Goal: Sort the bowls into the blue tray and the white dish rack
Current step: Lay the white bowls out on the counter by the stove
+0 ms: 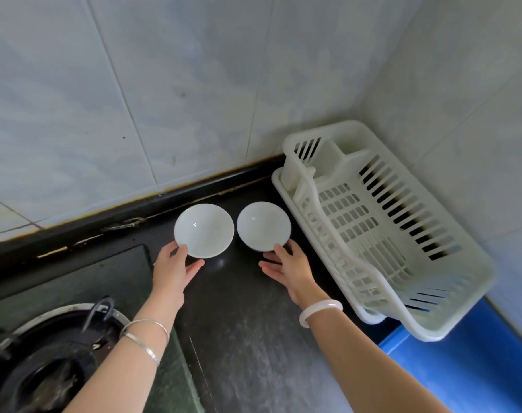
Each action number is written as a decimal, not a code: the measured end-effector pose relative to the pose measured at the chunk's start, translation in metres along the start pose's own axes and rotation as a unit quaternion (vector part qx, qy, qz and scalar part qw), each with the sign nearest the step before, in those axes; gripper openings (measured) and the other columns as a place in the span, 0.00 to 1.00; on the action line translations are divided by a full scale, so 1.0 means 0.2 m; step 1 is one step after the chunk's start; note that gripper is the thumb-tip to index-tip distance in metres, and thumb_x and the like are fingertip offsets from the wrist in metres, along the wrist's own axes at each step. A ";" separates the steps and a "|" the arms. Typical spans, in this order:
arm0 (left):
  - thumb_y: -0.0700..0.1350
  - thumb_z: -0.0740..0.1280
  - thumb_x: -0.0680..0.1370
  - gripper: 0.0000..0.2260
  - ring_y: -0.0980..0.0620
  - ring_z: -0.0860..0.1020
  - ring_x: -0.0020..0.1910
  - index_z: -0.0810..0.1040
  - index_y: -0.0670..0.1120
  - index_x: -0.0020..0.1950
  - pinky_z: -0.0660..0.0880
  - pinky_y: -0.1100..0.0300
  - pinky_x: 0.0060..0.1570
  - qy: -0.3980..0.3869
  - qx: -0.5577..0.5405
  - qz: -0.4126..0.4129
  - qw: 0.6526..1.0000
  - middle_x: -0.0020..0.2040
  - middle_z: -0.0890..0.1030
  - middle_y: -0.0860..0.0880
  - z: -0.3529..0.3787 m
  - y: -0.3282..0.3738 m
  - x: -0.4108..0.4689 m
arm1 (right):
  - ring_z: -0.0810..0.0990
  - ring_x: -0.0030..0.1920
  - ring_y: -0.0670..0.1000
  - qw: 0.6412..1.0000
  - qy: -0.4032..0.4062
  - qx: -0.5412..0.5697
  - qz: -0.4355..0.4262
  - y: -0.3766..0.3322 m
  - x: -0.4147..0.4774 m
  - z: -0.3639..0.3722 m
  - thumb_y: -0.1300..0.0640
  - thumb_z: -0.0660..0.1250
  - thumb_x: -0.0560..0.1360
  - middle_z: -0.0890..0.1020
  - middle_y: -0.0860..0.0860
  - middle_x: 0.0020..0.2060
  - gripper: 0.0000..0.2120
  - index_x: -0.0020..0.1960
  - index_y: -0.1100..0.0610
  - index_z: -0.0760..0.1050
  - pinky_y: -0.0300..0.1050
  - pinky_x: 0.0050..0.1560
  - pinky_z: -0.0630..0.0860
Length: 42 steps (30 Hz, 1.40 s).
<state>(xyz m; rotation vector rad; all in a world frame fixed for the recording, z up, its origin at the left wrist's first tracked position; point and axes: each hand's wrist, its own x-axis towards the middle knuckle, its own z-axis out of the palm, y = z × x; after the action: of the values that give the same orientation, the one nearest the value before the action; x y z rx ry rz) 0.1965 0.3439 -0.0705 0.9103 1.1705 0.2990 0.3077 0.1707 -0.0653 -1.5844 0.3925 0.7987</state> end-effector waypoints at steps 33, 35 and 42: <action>0.41 0.61 0.79 0.17 0.47 0.79 0.50 0.69 0.47 0.68 0.78 0.52 0.54 0.031 -0.095 0.001 0.995 0.67 0.72 0.45 0.11 0.07 0.06 | 0.82 0.49 0.53 0.998 -0.043 -0.039 -0.014 -0.22 0.18 0.25 0.49 0.56 0.81 0.79 0.55 0.60 0.23 0.75 0.49 0.58 0.45 0.46 0.78; 0.41 0.60 0.80 0.17 0.48 0.78 0.52 0.70 0.47 0.69 0.76 0.53 0.58 0.036 -0.082 0.018 0.996 0.67 0.73 0.46 0.12 0.05 0.04 | 0.80 0.55 0.55 0.995 -0.057 -0.074 -0.020 -0.21 0.16 0.23 0.46 0.53 0.81 0.76 0.54 0.64 0.23 0.75 0.49 0.57 0.48 0.52 0.77; 0.41 0.54 0.82 0.19 0.43 0.74 0.64 0.64 0.43 0.73 0.71 0.49 0.65 0.009 0.058 0.110 0.992 0.70 0.70 0.43 0.11 -0.05 -0.12 | 0.76 0.55 0.50 0.974 -0.063 -0.196 -0.095 -0.19 0.01 0.06 0.46 0.52 0.81 0.73 0.51 0.67 0.22 0.74 0.50 0.60 0.48 0.57 0.73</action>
<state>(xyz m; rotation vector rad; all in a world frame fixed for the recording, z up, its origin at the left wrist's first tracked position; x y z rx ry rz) 0.2041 0.3109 -0.0600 1.1444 1.1150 0.4207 0.3314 0.1888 -0.0381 -1.8908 -0.0158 0.8575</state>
